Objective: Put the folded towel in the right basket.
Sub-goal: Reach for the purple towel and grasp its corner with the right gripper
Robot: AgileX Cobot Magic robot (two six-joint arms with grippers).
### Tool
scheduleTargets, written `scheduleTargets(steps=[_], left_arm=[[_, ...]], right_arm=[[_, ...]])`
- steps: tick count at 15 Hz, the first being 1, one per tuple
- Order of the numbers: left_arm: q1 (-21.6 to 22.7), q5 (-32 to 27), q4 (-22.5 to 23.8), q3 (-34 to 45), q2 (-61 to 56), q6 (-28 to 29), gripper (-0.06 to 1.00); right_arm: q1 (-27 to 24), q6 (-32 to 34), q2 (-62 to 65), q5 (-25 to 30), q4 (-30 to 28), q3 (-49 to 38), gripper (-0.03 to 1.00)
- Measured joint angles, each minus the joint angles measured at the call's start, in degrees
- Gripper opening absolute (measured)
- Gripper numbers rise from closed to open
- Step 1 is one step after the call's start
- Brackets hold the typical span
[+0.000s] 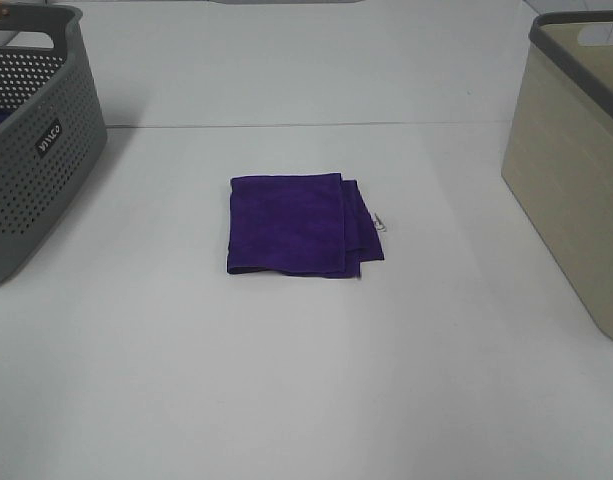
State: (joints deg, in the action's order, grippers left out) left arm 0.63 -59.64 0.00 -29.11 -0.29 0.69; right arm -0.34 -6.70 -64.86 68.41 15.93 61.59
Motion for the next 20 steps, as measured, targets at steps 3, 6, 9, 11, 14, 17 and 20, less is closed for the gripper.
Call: scheduleTargets(steps=[3, 6, 9, 11, 14, 17, 20], left_arm=[[0.00, 0.00, 0.00, 0.00, 0.00, 0.00, 0.99], [0.00, 0.00, 0.00, 0.00, 0.00, 0.00, 0.99], [0.00, 0.00, 0.00, 0.00, 0.00, 0.00, 0.99], [0.00, 0.00, 0.00, 0.00, 0.00, 0.00, 0.99], [0.00, 0.00, 0.00, 0.00, 0.00, 0.00, 0.99], [0.00, 0.00, 0.00, 0.00, 0.00, 0.00, 0.99], [0.00, 0.00, 0.00, 0.00, 0.00, 0.00, 0.99]], right_arm=[[1.09, -1.09, -17.59, -2.18, 6.99, 11.06, 0.83], [10.20, -1.26, -34.95, -7.10, 6.93, 21.37, 0.83], [11.40, -1.49, -48.30, -7.51, 8.48, 31.17, 0.82], [11.40, -1.49, -54.72, -7.68, 8.65, 36.38, 0.82], [11.40, -1.49, -62.05, -9.63, 9.22, 39.94, 0.82], [11.63, -2.98, -67.04, -11.86, 11.80, 39.99, 0.82], [12.89, -3.38, -69.50, -13.58, 12.15, 40.62, 0.82]])
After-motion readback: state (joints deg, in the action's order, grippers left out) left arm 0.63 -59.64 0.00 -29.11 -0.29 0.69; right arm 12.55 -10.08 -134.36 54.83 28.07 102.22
